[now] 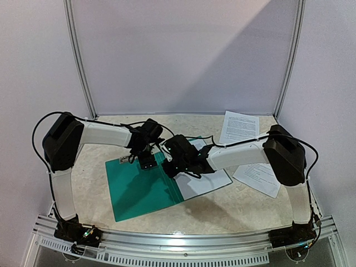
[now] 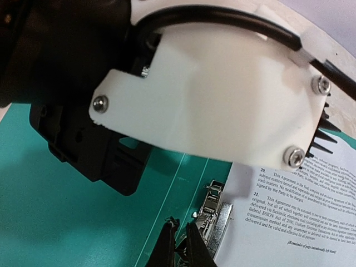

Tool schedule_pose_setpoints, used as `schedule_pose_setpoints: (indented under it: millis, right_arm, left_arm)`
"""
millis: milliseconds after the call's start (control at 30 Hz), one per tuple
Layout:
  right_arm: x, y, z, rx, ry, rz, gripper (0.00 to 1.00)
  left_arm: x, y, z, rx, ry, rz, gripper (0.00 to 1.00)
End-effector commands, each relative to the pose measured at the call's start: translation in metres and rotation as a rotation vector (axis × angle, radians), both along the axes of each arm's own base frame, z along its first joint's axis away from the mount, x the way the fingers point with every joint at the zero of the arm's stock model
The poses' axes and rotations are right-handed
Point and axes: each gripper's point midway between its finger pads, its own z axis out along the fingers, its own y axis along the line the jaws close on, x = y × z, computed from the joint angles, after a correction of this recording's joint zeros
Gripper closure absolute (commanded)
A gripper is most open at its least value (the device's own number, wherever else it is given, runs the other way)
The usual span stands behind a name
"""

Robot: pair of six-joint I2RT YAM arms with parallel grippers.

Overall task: Put the files into the folder
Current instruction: Clamp the file at the center of the board.

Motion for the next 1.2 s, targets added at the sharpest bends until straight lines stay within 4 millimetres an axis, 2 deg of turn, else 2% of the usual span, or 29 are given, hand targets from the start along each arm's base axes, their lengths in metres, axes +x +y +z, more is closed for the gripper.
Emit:
schedule_pose_setpoints:
  millis: [0,300,600,667,800,867,1000,1167]
  right_arm:
    - [-0.036,0.0,-0.033,-0.214,-0.029,0.277,1.0]
    - [-0.039,-0.004,-0.043,-0.251,-0.021,0.295,1.0]
    - [-0.029,0.001,-0.036,-0.209,-0.021,0.218,1.0]
    - [-0.028,0.001,-0.038,-0.205,-0.015,0.204,1.0]
    - [-0.028,0.001,-0.039,-0.196,-0.009,0.2,1.0]
    - [-0.027,0.001,-0.038,-0.185,-0.003,0.179,1.0]
    - [-0.027,0.004,-0.036,-0.165,-0.001,0.172,1.0]
    - [-0.027,0.007,-0.036,-0.152,0.001,0.176,1.0]
  left_arm:
    - [-0.067,0.042,-0.087,0.205,0.3,-0.038,0.0]
    - [-0.067,0.042,-0.087,0.205,0.299,-0.039,0.0]
    - [-0.067,0.041,-0.083,0.151,0.365,-0.032,0.0]
    - [-0.059,0.042,-0.07,0.094,0.378,-0.004,0.01]
    - [-0.03,0.037,-0.016,-0.1,0.377,0.032,0.0]
    - [-0.02,0.041,0.001,-0.164,0.411,0.04,0.0]
    - [-0.019,0.054,-0.002,-0.153,0.439,-0.014,0.0]
    - [-0.014,0.054,0.001,-0.178,0.412,-0.086,0.01]
